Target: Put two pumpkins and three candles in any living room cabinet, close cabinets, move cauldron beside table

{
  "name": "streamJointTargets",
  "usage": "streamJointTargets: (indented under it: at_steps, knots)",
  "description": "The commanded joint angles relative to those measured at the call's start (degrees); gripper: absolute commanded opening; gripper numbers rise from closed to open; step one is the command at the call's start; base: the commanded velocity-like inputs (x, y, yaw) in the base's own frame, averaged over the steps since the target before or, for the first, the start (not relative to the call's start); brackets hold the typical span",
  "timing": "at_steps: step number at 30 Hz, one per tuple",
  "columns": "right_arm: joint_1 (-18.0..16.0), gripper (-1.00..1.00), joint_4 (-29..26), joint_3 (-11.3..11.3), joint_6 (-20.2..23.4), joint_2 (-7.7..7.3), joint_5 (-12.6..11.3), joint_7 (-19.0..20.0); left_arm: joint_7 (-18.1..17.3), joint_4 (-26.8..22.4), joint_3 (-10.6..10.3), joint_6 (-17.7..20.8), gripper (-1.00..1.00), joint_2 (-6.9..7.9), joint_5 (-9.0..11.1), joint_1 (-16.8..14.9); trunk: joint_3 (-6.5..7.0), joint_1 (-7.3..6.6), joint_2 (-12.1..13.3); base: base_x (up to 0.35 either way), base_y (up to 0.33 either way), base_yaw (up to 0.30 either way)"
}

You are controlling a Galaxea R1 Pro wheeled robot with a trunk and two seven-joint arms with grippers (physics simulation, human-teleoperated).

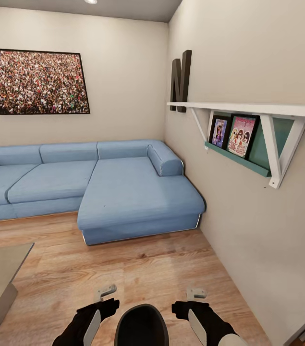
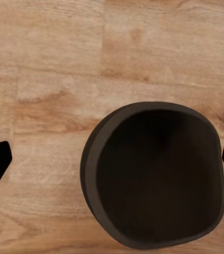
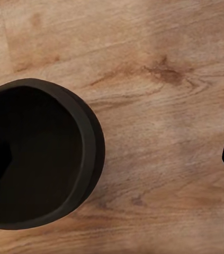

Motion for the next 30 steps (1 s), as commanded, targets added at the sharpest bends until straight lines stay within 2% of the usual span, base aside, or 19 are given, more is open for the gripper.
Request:
streamJointTargets:
  at_steps: [1,9,15,20,30]
  knots:
    - [-0.01,1.0,-0.11,-0.23,0.2,0.05,-0.21,-0.16,0.03,-0.11,0.29,0.28,1.0,-0.07,-0.02,-0.03,-0.24,0.22,-0.44,0.0,0.0,0.0]
    - [-0.01,1.0,0.13,-0.21,-2.43,0.04,-0.11,-0.16,0.02,0.41,0.37,-2.14,1.0,-0.19,-0.02,-0.03,-1.68,1.98,-3.65,0.0,0.0,0.0]
    - [0.0,1.0,0.16,-0.13,-3.48,0.0,-0.1,-0.1,0.02,0.71,0.4,-2.54,1.0,-0.11,0.05,-0.03,-2.76,3.3,-6.06,0.0,0.0,0.0]
    - [0.04,1.0,0.24,0.76,-6.33,-0.01,-0.12,-0.04,0.02,0.77,0.45,-2.63,1.0,-0.1,0.06,-0.03,-3.65,4.39,-8.06,0.0,0.0,0.0]
    - [-0.01,1.0,1.56,3.46,-7.87,-0.03,-0.15,-0.07,0.03,0.78,0.48,-2.65,1.0,-0.17,0.07,-0.03,-5.45,6.59,-12.08,0.0,0.0,0.072]
